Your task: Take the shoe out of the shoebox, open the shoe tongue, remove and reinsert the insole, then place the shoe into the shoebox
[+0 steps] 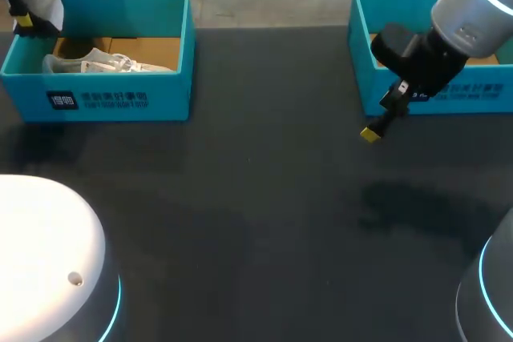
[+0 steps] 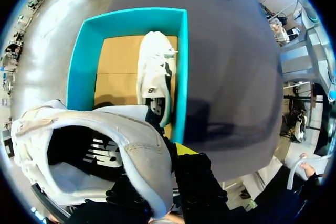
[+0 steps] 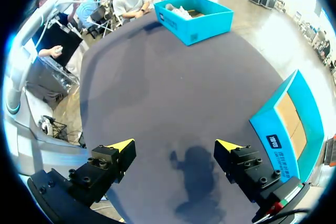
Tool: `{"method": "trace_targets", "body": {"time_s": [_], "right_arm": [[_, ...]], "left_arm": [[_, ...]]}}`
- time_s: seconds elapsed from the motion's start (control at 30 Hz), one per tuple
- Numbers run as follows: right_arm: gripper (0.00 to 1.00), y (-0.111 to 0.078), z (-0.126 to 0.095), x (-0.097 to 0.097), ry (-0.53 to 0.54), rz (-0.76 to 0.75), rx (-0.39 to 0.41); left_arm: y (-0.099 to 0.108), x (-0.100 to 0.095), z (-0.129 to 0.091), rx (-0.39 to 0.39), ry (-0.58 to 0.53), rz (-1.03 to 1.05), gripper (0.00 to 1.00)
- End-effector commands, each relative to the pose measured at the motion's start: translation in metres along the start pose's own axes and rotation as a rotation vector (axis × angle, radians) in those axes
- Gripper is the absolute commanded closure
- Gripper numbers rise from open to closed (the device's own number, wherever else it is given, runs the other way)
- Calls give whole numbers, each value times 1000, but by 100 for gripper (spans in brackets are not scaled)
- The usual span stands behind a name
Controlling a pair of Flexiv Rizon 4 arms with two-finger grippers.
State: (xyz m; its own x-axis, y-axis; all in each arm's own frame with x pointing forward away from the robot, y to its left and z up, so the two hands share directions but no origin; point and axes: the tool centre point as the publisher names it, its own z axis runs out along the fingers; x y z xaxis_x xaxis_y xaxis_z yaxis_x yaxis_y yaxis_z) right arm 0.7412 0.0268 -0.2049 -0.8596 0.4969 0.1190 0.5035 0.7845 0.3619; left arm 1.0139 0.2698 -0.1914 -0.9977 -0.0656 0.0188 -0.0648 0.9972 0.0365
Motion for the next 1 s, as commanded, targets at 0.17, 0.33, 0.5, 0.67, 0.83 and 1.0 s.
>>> {"method": "trace_targets", "body": {"time_s": [0.17,0.33,0.5,0.67,0.83,1.0], "right_arm": [[0,0,1,0,1,1,2],[0,0,1,0,1,1,2],[0,0,1,0,1,1,2],[0,0,1,0,1,1,2],[0,0,1,0,1,1,2],[0,0,1,0,1,1,2]], "left_arm": [[-5,-31,1,10,5,20,100],[-4,-50,3,19,2,66,100],[-5,-56,4,-26,9,218,100],[-5,-48,5,-93,-2,407,100],[0,-40,0,-132,-13,529,100],[2,-39,-3,-125,-12,536,100]]}}
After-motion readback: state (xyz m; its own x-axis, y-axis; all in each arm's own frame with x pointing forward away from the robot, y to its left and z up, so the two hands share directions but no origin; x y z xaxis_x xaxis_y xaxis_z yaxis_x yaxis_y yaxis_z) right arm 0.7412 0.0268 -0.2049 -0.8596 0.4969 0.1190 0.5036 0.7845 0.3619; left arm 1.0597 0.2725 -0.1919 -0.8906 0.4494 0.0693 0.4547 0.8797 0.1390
